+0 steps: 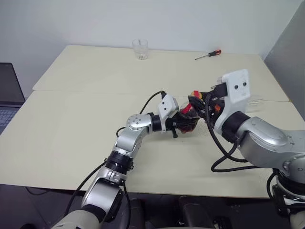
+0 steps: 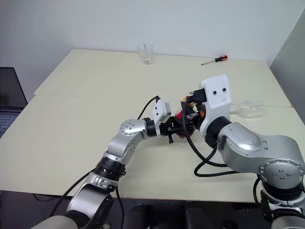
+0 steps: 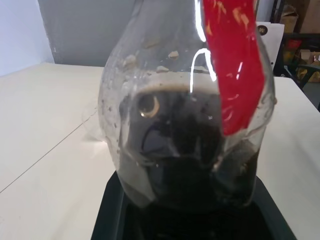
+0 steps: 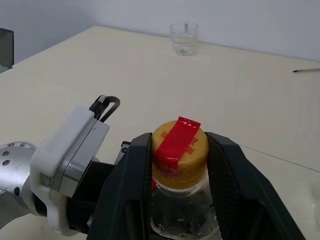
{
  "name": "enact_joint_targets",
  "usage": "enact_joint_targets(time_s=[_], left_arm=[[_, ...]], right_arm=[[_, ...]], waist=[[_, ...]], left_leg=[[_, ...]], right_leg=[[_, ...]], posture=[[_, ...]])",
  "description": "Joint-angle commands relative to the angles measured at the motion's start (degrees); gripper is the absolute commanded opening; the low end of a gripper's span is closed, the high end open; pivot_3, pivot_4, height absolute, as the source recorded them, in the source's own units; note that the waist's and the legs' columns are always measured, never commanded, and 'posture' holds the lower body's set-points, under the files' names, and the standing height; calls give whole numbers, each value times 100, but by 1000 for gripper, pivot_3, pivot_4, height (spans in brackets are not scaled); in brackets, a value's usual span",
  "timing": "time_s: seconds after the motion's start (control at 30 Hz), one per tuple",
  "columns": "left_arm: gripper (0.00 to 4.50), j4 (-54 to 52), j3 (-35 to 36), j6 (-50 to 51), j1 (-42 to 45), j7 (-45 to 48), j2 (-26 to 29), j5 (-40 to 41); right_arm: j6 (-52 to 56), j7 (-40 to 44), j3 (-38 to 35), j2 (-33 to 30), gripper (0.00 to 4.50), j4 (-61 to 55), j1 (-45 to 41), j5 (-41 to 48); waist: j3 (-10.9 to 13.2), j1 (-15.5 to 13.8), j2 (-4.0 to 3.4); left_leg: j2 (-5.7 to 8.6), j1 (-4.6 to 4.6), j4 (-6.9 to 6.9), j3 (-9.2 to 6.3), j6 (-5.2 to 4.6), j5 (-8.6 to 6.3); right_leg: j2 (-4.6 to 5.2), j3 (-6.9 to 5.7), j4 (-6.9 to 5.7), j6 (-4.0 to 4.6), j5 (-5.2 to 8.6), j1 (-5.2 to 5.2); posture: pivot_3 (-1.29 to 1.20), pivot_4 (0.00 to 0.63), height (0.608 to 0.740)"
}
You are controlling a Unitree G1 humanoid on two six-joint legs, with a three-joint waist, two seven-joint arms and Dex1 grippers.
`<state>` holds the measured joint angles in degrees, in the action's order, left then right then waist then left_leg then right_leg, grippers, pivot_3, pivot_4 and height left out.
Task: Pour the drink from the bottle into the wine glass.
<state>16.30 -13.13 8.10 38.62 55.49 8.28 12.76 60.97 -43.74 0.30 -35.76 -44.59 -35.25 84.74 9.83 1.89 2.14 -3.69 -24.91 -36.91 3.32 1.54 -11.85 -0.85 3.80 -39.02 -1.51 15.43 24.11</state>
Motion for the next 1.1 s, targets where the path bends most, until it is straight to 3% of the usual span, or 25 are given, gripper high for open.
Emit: enact_joint_targets(time_s=[0.03,0.23,0.37,0.5,0.7,0.87,1.1], left_arm=[[1008,-258,19,-116,148,-32,-59,28],[1007,-308,11,-59,135,-12,-30,36],[1007,-364,-1,29,128,38,-25,83],[1007,-690,-5,262,66,146,32,271],[1005,-1021,38,508,-83,-51,-11,334],[997,-1296,68,650,-212,-196,5,336],[989,-1513,100,815,-282,-215,66,374]], right_arm=[[-226,50,2,-133,1219,-49,-56,69],[-287,876,-163,-589,1219,165,-30,-326],[-742,3142,-114,-1127,1219,602,70,-1429],[-1907,5901,145,-1461,1219,1582,-18,-2733],[-2912,8669,827,-1279,1219,3026,-601,-3957],[-3286,10132,1146,-1023,1219,3865,-1078,-4578],[-3717,11342,1325,-588,1219,4842,-1551,-5283]], waist=[[0,0,0],[0,-2,0],[0,-6,0],[0,-1,0],[0,6,0],[1,-18,-1],[2,-14,-2]], left_leg=[[0,0,0,-1,0,0],[0,0,0,1,0,0],[1,0,-1,1,0,0],[0,2,0,1,-1,0],[1,8,-2,4,-1,0],[1,7,-2,4,-1,-1],[1,7,-3,5,-1,0]], right_leg=[[0,0,0,0,0,0],[0,0,1,0,0,0],[1,-3,4,0,0,-1],[-3,-7,3,-1,1,0],[-6,-16,2,-1,0,-1],[-6,-19,1,9,-5,0],[-5,-20,0,23,-14,0]], posture=[[0,150,740],[0,150,740],[0,150,740],[0,150,740],[0,150,740],[0,150,740],[0,150,740]])
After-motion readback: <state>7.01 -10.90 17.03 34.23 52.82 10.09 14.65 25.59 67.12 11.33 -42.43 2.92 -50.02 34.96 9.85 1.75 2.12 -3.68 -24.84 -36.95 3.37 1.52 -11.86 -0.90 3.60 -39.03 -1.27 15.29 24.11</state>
